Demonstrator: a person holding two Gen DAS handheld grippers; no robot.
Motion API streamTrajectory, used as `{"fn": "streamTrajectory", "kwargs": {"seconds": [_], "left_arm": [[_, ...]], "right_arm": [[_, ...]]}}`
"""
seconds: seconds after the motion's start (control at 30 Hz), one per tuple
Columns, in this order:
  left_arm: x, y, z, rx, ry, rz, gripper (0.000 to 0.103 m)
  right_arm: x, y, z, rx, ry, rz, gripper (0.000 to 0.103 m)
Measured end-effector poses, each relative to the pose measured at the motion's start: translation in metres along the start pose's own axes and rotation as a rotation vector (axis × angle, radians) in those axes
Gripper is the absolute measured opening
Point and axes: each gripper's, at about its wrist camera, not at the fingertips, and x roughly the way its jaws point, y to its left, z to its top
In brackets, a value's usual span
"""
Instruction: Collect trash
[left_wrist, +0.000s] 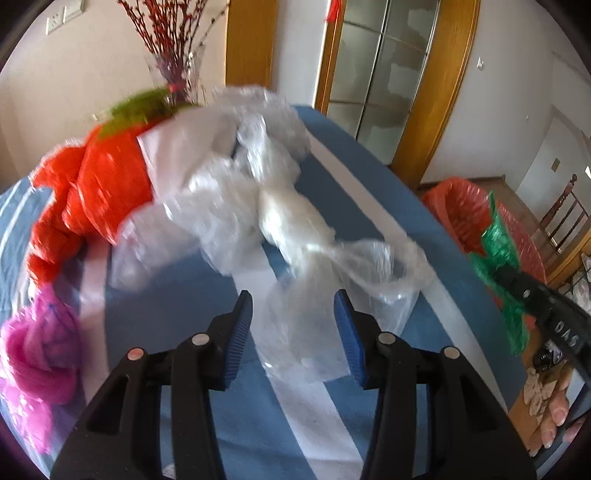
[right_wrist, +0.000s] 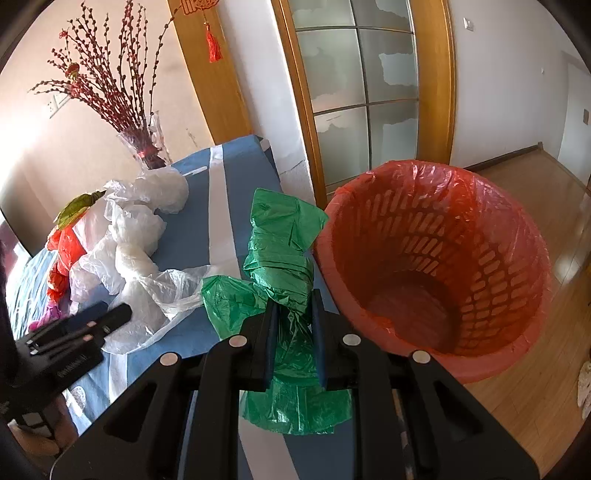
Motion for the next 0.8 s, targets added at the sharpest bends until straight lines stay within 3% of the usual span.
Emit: {"fn": "streamTrajectory", "kwargs": {"seconds": [0.03, 0.1, 0.17, 0.47, 0.8], "left_arm": [[0.003, -0.001, -0.001, 0.000, 0.011, -0.008, 0.036], [0.007, -0.002, -0.003, -0.002, 0.027, -0.038, 0.010], [0.004, -0.003, -0.002, -0.001, 0.013, -0.061, 0.005], [-0.034, -0.021, 0.013, 0.061, -0.122, -0.099, 0.004], [-0.044, -0.060, 0.033, 0.115, -0.167, -0.179, 0.004]], "right_arm": [[0.000, -0.001, 0.000, 0.001, 0.000, -0.001, 0.018], [-0.001, -0.002, -0.001, 0.002, 0.001, -0.004, 0.018], [-0.002, -0.004, -0.001, 0.003, 0.000, -0.007, 0.018], [-0.020, -0.014, 0.005, -0.004, -0.056, -0.041, 0.018], [-0.032, -0.035, 0.009, 0.014, -0.097, -0.100, 0.018]]}}
